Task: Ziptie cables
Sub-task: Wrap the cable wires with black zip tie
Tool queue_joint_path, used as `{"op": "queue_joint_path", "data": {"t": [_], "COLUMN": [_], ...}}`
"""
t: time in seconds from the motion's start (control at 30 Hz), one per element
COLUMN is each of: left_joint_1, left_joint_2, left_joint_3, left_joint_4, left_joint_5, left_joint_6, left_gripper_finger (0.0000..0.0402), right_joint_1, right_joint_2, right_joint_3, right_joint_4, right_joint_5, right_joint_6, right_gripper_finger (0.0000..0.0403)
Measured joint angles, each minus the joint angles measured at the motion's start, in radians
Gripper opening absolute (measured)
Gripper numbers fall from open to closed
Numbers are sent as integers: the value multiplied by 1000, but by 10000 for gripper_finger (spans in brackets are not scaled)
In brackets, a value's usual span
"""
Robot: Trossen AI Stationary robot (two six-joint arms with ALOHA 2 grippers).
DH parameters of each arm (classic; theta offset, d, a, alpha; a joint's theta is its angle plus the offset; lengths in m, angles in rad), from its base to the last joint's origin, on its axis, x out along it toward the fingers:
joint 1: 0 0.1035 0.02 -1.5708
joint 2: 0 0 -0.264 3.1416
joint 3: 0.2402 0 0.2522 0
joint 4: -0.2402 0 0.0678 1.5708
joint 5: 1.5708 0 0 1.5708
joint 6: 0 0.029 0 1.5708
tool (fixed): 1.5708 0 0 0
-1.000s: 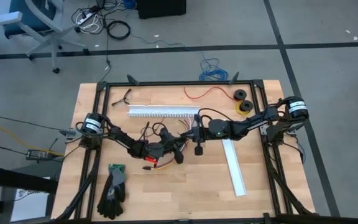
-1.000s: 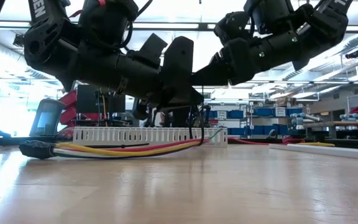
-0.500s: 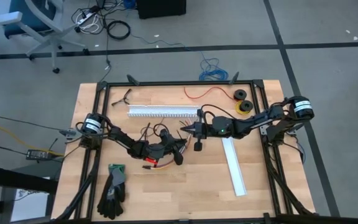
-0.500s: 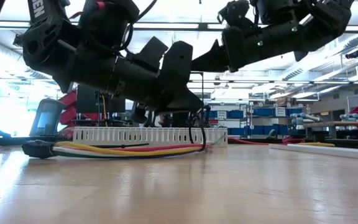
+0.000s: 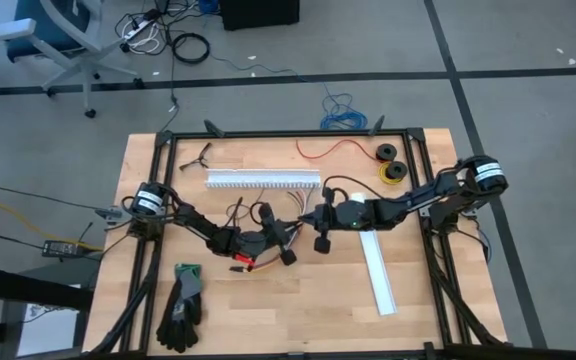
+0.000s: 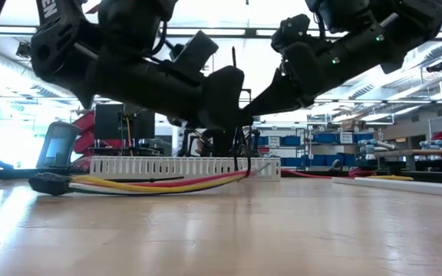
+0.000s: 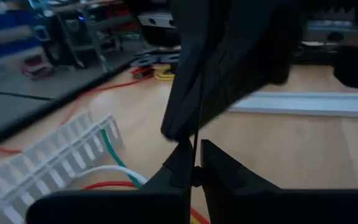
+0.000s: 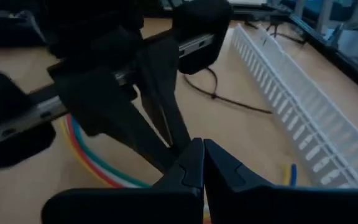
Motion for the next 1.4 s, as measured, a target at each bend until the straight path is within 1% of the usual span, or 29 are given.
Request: {"op": "queue_joint_path", "data": {"t": [0.1, 0.2, 0.3, 0.37, 0.6, 0.77, 0.87, 0.97, 1.03, 1.1, 1.23, 1.4], "left_joint_1": [0, -4, -12, -13, -11, -11, -10, -10, -9, -6, 6, 12], "left_joint_2": [1, 1, 1, 1, 1, 1, 1, 1, 1, 1, 1, 1], "left_joint_3": [20, 46, 74, 93, 126, 129, 129, 129, 129, 129, 129, 129], "left_joint_4": [-23, -96, -181, -206, -239, -236, -236, -236, -236, -232, -230, -230], "left_joint_5": [-45, -109, -200, -248, -263, -257, -255, -255, -255, -251, -200, -176], "left_joint_6": [46, 61, 47, 43, 42, 25, 11, 6, -13, -21, -62, -103], "left_gripper_finger": [25, 25, 25, 25, 25, 25, 25, 25, 25, 26, 30, 35], "right_joint_1": [-3, -4, -3, -2, -7, -10, -10, -10, -10, -15, -28, -33], "right_joint_2": [17, 18, 17, 17, 17, 17, 17, 17, 17, 17, 17, 18], "right_joint_3": [0, 0, 0, 0, 0, 0, 0, 0, 0, 0, 0, 0], "right_joint_4": [44, 57, 72, 70, 88, 137, 152, 151, 151, 151, 148, 146], "right_joint_5": [8, 12, 20, 21, 29, 22, 22, 22, 19, -6, -55, -53], "right_joint_6": [-5, -5, -9, -13, -24, -42, -49, -42, -36, -34, -34, -34], "right_gripper_finger": [1, 8, 24, 38, 87, 97, 95, 84, 71, 54, 11, 1]}}
